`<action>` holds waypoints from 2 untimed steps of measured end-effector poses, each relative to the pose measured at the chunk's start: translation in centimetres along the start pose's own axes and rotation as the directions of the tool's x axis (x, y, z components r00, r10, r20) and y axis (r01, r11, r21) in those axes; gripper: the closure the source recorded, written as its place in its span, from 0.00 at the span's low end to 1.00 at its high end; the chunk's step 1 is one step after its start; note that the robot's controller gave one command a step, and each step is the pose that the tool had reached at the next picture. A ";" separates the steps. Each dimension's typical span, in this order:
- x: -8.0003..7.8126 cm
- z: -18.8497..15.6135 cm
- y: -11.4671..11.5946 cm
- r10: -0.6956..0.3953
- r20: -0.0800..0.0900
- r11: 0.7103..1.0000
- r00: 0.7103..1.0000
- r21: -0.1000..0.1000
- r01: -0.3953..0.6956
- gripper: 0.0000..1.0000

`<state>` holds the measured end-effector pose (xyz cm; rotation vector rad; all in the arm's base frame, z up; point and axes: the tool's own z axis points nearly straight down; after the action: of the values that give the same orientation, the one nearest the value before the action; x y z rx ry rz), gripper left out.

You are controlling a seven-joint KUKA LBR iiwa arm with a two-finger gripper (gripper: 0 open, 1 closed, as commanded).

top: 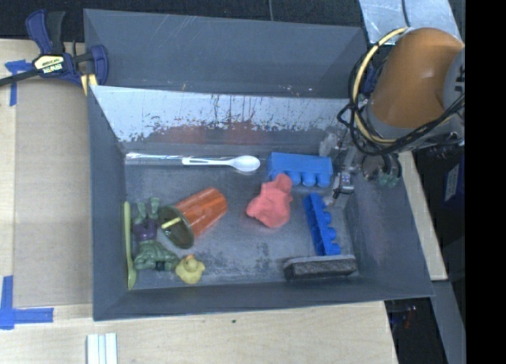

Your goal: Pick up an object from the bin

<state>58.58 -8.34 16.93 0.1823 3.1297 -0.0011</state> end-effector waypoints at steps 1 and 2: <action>-1.7 0.3 5.1 -0.197 0.010 0.980 0.980 0.003 0.197 0.00; -0.6 5.2 3.9 -0.072 0.002 0.997 0.997 0.001 0.071 0.00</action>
Offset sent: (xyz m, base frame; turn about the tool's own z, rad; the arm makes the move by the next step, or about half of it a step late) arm 0.0055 0.0346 -0.0689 -0.0446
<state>59.70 -4.51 11.68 0.0702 3.1321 -0.0029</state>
